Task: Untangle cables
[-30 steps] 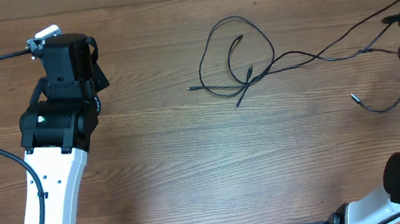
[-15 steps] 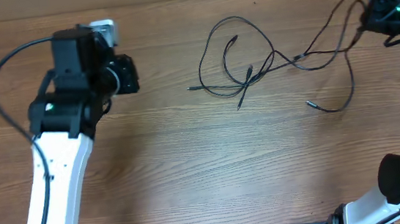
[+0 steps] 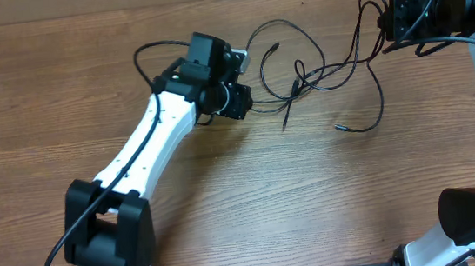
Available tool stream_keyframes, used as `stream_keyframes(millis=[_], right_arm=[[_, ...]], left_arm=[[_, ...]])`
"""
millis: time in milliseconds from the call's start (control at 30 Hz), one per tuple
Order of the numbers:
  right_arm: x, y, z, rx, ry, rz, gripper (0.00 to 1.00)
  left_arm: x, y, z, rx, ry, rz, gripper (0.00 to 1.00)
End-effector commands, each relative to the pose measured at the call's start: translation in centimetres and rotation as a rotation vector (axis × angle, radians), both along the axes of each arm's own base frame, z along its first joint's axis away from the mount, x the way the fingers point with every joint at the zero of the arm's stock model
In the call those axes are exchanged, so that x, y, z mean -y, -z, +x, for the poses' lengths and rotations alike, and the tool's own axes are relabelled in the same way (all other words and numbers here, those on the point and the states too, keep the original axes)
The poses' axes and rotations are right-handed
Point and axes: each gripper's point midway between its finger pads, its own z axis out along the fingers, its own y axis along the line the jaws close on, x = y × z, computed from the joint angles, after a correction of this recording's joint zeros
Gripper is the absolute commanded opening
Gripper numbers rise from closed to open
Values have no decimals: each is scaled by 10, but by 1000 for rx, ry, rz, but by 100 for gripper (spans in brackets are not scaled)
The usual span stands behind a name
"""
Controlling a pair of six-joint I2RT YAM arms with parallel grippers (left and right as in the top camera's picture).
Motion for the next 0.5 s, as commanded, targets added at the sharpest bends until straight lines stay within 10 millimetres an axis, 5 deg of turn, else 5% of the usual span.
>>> stream_keyframes(millis=[0, 133, 267, 467], right_arm=[[-5, -1, -2, 3, -19, 8, 4], [-25, 5, -6, -40, -61, 83, 4], [-46, 5, -5, -64, -43, 148, 4], [-67, 5, -8, -65, -98, 144, 4]], left_arm=[[9, -12, 7, 27, -13, -44, 45], [32, -30, 6, 51, 67, -154, 54], [66, -49, -2, 145, 252, -248, 84], [105, -80, -1, 295, 360, -351, 92]])
